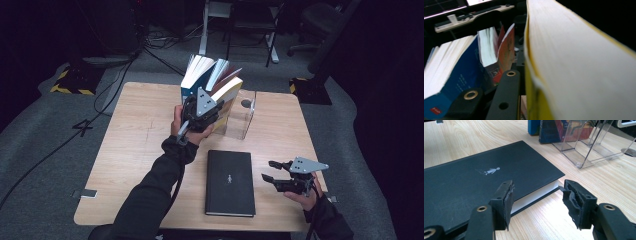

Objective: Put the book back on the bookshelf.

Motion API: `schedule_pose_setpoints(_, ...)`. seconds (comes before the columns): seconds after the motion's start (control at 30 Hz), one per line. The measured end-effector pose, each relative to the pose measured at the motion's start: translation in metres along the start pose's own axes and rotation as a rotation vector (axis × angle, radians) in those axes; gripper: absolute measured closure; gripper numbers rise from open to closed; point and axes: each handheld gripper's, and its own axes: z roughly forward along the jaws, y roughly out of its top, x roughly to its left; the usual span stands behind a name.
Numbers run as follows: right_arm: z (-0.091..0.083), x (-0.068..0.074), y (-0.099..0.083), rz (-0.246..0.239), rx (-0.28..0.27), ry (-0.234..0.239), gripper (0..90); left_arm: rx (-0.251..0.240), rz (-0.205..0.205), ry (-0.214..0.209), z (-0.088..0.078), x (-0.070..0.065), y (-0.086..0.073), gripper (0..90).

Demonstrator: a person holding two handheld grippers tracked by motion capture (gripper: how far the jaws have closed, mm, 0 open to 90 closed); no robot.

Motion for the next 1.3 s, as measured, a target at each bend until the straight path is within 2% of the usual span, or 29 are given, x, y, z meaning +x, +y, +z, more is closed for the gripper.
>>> schedule_pose_setpoints(0.03,0.0,0.0,0.0,-0.001,0.001,0.0,42.7,0.0,0.001,0.02,0.002,0.0,0.0,75.0)
schedule_pose_setpoints(0.1,0.0,0.0,0.0,0.001,0.0,0.004,42.6,0.002,-0.029,0.014,0.006,0.002,0.0,75.0)
schedule_pose_setpoints(0.17,0.0,0.001,0.0,0.0,0.001,0.004,42.5,0.004,-0.051,0.027,0.013,0.002,0.0,75.0)
schedule_pose_setpoints(0.27,0.002,0.001,-0.001,0.002,0.003,0.007,42.5,0.011,-0.047,0.05,0.023,-0.001,0.0,75.0)
schedule_pose_setpoints(0.4,0.002,0.002,-0.001,-0.005,0.005,0.011,42.5,0.019,-0.069,0.047,0.036,-0.003,0.0,75.0)
schedule_pose_setpoints(0.43,0.002,0.002,-0.001,-0.004,0.006,0.01,42.5,0.024,-0.064,0.059,0.043,-0.004,0.001,75.0)
schedule_pose_setpoints(0.5,0.003,0.002,-0.001,-0.002,0.007,0.013,42.5,0.027,-0.063,0.067,0.046,-0.005,0.001,75.0)
schedule_pose_setpoints(0.6,0.003,0.001,-0.002,-0.002,0.009,0.008,42.4,0.029,-0.099,0.08,0.059,-0.003,0.001,75.0)
schedule_pose_setpoints(0.7,0.002,0.0,-0.002,-0.004,0.003,0.005,42.4,0.034,-0.1,0.096,0.067,-0.003,0.003,75.0)
schedule_pose_setpoints(1.0,0.003,0.0,-0.003,-0.002,0.009,0.008,42.4,0.003,-0.118,0.142,0.087,-0.008,0.008,74.9)
schedule_pose_setpoints(1.03,0.003,0.0,-0.002,-0.006,0.005,0.008,42.4,-0.005,-0.133,0.144,0.091,-0.008,0.007,74.9)
schedule_pose_setpoints(1.1,0.002,0.0,-0.002,-0.007,0.005,0.008,42.4,-0.004,-0.133,0.151,0.093,-0.007,0.007,74.9)
schedule_pose_setpoints(1.23,0.003,0.0,-0.002,-0.008,0.006,0.01,42.3,0.003,-0.159,0.159,0.104,-0.004,0.007,74.9)
schedule_pose_setpoints(1.3,0.003,0.0,-0.002,-0.009,0.005,0.013,42.3,0.007,-0.156,0.165,0.109,-0.004,0.007,74.9)
